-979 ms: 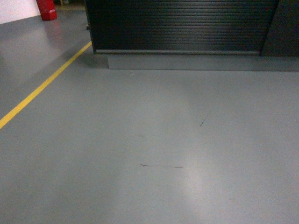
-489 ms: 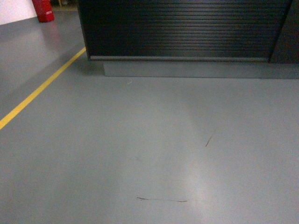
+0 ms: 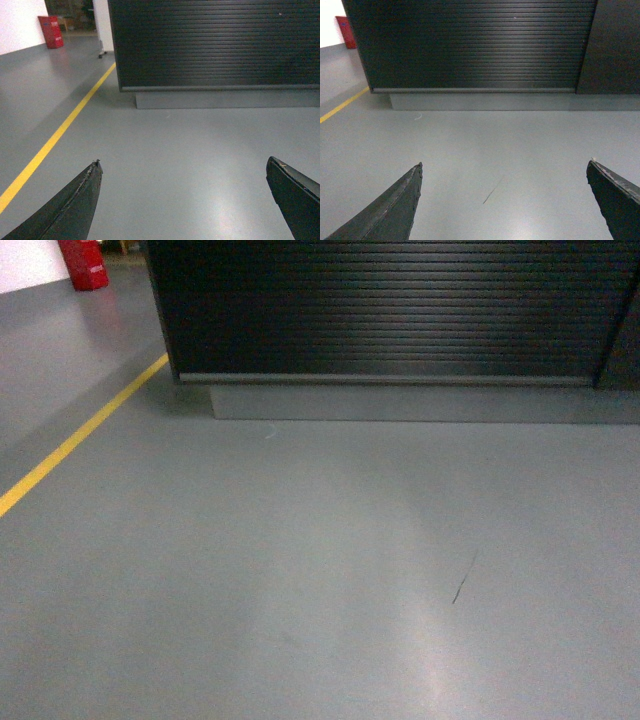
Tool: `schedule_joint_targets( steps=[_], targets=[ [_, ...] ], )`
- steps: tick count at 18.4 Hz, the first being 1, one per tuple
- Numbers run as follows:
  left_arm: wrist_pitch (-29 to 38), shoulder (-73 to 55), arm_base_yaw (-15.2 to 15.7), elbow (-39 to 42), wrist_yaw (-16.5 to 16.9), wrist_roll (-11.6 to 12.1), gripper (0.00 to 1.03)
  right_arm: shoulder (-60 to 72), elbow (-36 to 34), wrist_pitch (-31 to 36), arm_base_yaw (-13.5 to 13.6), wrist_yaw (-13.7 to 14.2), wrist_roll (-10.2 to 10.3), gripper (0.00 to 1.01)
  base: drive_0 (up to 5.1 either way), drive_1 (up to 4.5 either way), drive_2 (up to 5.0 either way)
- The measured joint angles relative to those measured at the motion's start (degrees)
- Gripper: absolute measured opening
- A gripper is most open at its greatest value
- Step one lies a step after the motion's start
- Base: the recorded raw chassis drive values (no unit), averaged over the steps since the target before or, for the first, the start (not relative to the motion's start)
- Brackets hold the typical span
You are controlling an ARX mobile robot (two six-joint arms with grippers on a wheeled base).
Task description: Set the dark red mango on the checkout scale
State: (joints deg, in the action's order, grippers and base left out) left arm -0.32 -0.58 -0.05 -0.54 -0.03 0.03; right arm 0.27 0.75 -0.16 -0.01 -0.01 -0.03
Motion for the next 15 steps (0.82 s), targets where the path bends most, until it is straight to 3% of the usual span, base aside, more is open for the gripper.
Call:
schedule_joint_targets(
  steps=[15],
  targets=[
    [0.2, 0.0, 0.0, 0.0, 0.0, 0.0, 0.98, 0.0, 0.0, -0.2, 0.0, 0.0, 0.0, 0.98, 0.0, 4.09, -4.2]
  ],
)
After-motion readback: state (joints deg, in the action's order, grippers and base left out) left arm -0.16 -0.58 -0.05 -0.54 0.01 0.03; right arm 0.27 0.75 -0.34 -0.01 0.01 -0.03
